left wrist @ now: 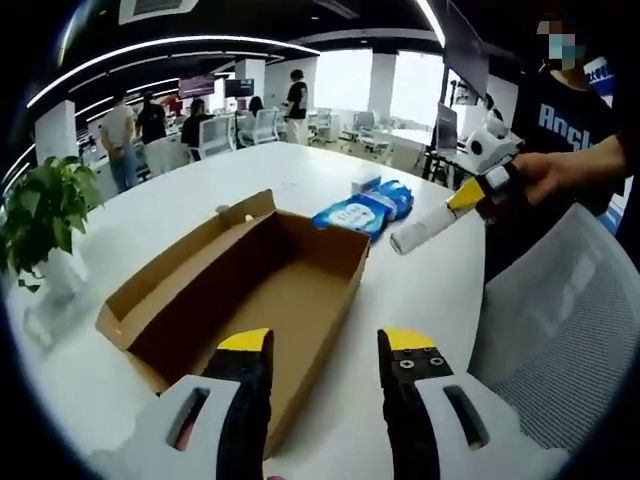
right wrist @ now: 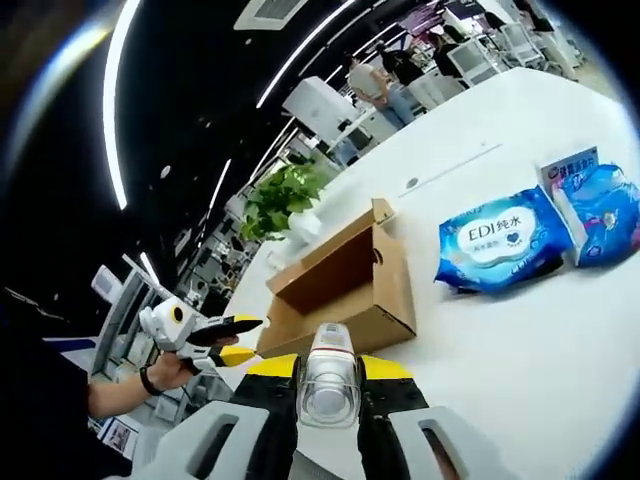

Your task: Operate the shoe box by opening the lid, removing the specified soft item, and placing it in the target area until the item is outside and the box remains undamaged.

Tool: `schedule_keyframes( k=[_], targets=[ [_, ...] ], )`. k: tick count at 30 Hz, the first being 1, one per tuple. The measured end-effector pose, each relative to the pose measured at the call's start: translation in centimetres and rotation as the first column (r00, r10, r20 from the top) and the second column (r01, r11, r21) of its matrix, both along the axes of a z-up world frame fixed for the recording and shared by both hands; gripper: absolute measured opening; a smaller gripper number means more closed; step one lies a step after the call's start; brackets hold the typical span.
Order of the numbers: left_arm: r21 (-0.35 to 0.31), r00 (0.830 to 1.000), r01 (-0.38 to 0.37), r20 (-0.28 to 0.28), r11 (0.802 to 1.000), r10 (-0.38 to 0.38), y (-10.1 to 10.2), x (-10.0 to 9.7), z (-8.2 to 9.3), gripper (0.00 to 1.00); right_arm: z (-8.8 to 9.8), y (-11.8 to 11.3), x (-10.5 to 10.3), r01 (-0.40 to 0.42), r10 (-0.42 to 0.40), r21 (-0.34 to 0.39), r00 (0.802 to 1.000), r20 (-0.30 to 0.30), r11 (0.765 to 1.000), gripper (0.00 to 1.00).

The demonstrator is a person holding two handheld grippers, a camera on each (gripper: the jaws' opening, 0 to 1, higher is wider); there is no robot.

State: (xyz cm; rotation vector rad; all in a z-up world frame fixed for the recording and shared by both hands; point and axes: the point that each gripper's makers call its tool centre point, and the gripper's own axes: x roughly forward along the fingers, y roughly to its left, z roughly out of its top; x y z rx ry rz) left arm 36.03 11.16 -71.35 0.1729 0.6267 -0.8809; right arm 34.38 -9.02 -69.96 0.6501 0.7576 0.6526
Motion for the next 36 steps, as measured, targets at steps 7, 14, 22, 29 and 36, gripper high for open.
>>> schedule_keyframes(
  k=[7,14,22,29,36],
  targets=[
    [-0.016,0.998,-0.056,-0.026,0.998,0.056,0.7,-0.6,-0.1,0.42,-0.1,-3.2,3.5,0.000,0.001,-0.047,0.999,0.032,0.999,0.18],
    [-0.001,0.993,-0.112,-0.028,0.994,0.112,2.6,-1.6,0.1,0.42,-0.1,-6.0,7.5,-0.019,0.025,-0.111,0.999,0.048,0.994,0.18],
    [0.015,0.981,-0.193,-0.020,0.981,0.193,5.7,-2.0,0.8,0.42,0.5,-8.6,12.1,-0.045,0.064,-0.220,0.995,0.082,0.974,0.18],
    [0.034,0.973,-0.230,-0.009,0.973,0.230,7.3,-2.5,1.3,0.42,1.0,-10.5,15.9,-0.081,0.116,-0.313,0.989,0.095,0.946,0.18],
    [0.061,0.968,-0.249,0.002,0.967,0.249,8.5,-2.9,1.5,0.42,0.4,-12.2,20.2,-0.181,0.243,-0.459,0.967,0.080,0.870,0.18]
  ],
)
